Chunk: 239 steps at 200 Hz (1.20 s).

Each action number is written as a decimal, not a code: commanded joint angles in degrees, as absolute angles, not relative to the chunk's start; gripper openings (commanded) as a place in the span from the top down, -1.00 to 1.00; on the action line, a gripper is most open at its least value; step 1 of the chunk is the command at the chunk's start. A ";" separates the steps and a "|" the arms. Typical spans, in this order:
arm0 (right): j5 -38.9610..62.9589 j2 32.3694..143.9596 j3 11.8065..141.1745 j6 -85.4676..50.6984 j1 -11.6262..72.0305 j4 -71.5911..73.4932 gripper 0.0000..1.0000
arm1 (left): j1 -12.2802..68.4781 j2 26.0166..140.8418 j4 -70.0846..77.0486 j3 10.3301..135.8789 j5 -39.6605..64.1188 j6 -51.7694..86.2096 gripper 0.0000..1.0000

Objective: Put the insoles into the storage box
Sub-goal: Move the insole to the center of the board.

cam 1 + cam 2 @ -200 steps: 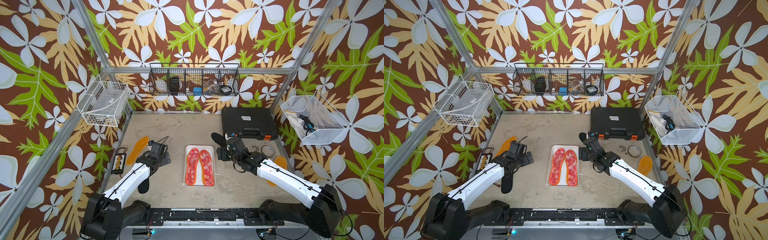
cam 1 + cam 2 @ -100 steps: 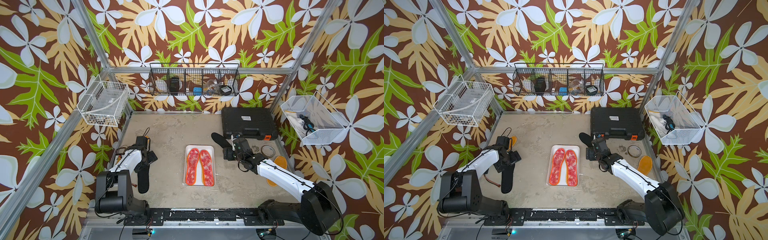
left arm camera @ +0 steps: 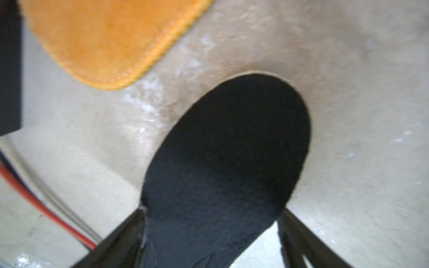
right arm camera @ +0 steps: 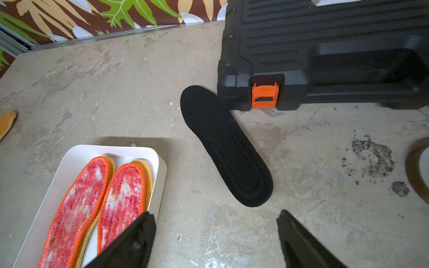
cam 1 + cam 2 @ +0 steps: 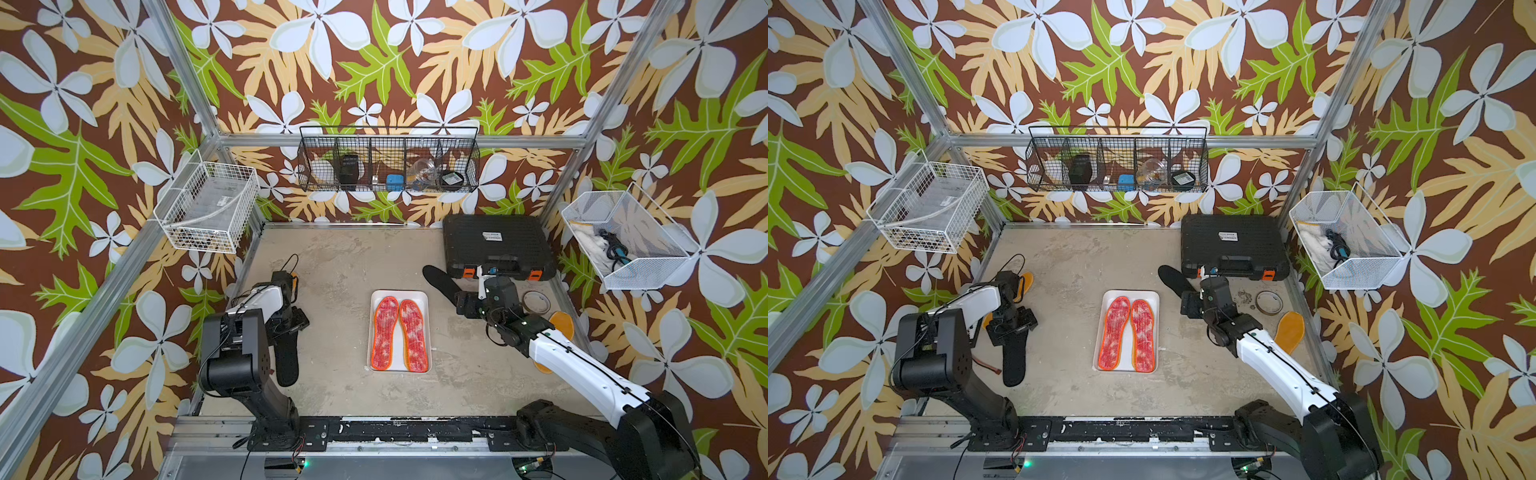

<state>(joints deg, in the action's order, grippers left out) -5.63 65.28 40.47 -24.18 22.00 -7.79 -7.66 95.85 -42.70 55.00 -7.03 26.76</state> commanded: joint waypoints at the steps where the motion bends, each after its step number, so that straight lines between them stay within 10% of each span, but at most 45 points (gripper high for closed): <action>1: -5.33 64.29 40.38 -24.62 21.93 -6.81 -0.72 | -7.89 96.51 -42.40 53.99 -9.05 25.24 -0.51; 57: -4.30 65.12 40.47 -24.87 21.80 -6.44 -0.72 | -5.70 93.63 -38.12 51.82 -4.89 25.45 -0.04; 239: -7.56 66.71 41.62 -23.42 21.82 -8.22 -0.72 | 16.63 105.35 -37.62 82.53 -6.70 23.65 -0.16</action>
